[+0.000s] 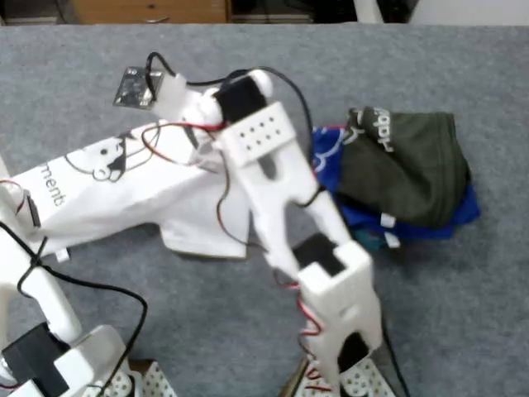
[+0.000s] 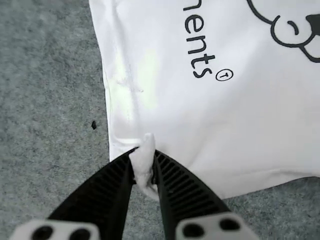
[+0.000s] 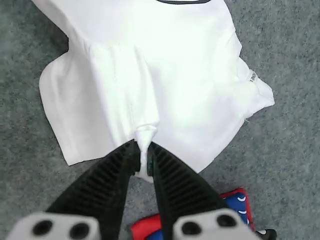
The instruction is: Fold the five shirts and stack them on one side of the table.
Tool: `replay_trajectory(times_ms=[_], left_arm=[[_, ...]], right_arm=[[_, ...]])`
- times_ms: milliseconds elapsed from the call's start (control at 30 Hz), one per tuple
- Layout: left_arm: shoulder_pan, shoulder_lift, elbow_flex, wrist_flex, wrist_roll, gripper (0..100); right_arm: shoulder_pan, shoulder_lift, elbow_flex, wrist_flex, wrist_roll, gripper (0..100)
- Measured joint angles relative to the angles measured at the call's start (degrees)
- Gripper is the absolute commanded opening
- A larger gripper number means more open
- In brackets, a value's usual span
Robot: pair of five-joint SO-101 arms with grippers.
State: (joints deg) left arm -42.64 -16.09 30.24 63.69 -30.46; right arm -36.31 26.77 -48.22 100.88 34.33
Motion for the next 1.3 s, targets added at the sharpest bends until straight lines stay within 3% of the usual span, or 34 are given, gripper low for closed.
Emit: replay_trajectory(times_ms=[233, 433, 567, 700, 833, 967, 1100, 1167, 1300], left_arm=[[-1.7, 0.0, 0.1, 0.0, -1.4, 2], [-1.8, 0.2, 1.7, 0.3, -1.9, 2], [-1.8, 0.2, 3.6, 0.3, -6.0, 4], [-2.7, 0.1, 3.9, 0.4, -6.9, 14], [-3.5, 0.1, 3.8, 0.4, -6.9, 15], [-3.7, 0.1, 2.1, 3.0, -6.9, 15], [-3.6, 0.1, -7.6, 10.4, -5.8, 6], [-2.8, 0.2, -10.5, 10.2, -2.0, 2], [0.4, 3.5, -11.4, 7.4, 5.0, 3]], right_arm=[[0.1, -4.5, 13.1, -1.2, 0.0, 0.4], [0.1, -12.0, 29.2, -10.8, -0.4, 0.5], [0.1, -14.8, 38.0, -14.8, -0.4, 1.2], [0.1, -16.1, 43.1, -16.4, -1.1, 13.1], [0.1, -17.5, 43.5, -16.6, -1.1, 21.2], [0.1, -19.7, 42.5, -16.3, -0.5, 18.7], [-0.4, -19.2, 36.9, -14.5, -0.8, 0.0], [-1.3, -16.0, 33.9, -14.5, -1.6, 3.7], [-3.0, -4.9, 27.0, -15.3, -3.9, 0.5]])
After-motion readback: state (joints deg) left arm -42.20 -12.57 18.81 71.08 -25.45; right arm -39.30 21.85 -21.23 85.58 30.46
